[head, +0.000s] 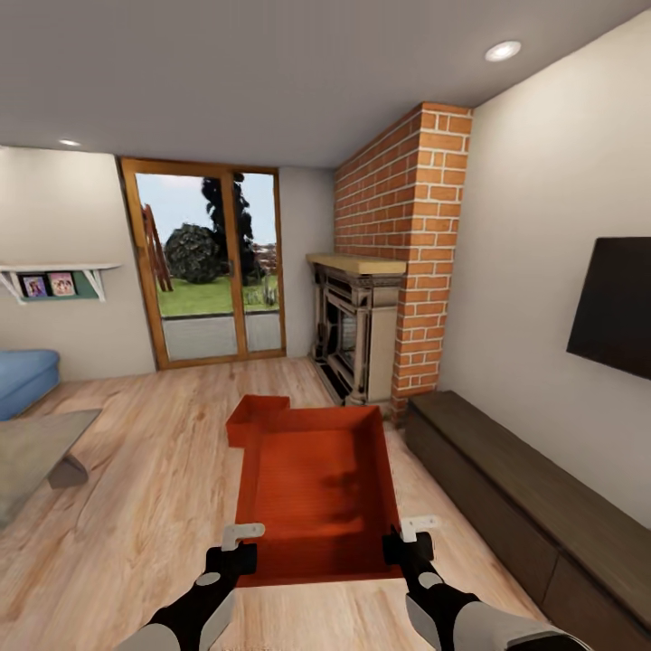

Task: Move the two storage containers from the living room to the garage. In the garage, place one container on the floor and stack the other container on top of it (either order is fine).

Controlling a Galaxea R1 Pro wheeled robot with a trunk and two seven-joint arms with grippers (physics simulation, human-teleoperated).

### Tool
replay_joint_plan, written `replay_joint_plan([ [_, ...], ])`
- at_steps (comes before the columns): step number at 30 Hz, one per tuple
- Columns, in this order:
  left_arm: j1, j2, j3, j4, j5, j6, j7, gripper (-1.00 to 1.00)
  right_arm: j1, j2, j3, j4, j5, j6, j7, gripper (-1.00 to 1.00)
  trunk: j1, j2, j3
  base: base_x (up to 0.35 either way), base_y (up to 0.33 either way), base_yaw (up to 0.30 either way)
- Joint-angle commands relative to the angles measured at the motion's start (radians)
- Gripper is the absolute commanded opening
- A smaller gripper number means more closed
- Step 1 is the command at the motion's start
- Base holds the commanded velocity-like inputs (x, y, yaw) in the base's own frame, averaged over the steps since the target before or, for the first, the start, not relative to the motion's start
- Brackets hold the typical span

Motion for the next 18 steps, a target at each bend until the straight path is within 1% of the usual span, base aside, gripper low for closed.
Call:
replay_joint_plan([
  [1,-0.001,0.004,-0.011,-0.002,0.001,-0.003,0.011,-1.0,-0.001,0.001,-0.052,0.001,0.024,0.004,0.008,-1.0,0.0,-0.001,-0.002,0.0,0.0,0.3],
  [18,-0.001,0.005,-0.013,-0.002,-0.001,-0.005,0.009,-1.0,-0.001,0.001,-0.052,0.001,0.023,0.004,0.007,-1.0,0.0,-0.001,-0.002,0.0,0.0,0.3],
])
